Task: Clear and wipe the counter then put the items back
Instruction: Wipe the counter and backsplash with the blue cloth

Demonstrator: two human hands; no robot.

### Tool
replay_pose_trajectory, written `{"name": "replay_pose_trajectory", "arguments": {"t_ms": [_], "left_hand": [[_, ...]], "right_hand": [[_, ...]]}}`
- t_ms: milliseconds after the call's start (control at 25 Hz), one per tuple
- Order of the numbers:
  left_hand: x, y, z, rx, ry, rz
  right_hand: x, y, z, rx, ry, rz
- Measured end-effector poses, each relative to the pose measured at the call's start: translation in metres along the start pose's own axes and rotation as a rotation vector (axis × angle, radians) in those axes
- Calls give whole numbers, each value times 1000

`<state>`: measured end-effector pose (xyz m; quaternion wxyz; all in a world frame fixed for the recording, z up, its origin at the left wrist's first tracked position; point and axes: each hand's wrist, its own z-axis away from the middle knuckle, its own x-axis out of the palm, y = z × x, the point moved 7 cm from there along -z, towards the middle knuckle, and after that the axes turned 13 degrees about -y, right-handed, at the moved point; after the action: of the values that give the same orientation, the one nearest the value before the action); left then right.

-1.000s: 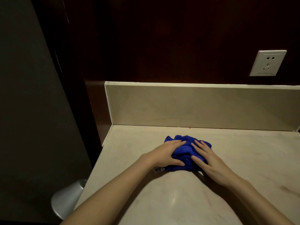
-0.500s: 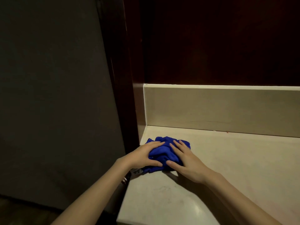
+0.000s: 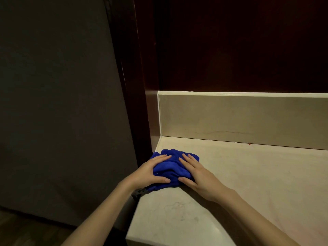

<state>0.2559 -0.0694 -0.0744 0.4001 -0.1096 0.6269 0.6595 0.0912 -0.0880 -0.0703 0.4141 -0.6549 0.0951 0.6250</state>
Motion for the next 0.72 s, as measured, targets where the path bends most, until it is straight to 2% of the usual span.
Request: {"name": "replay_pose_trajectory", "arguments": {"t_ms": [400, 720], "left_hand": [[41, 43, -27, -7, -27, 38], [112, 120, -88, 63, -125, 2]], "right_hand": [[-18, 46, 43, -65, 5, -56], [-43, 128, 131, 40, 22, -44]]}}
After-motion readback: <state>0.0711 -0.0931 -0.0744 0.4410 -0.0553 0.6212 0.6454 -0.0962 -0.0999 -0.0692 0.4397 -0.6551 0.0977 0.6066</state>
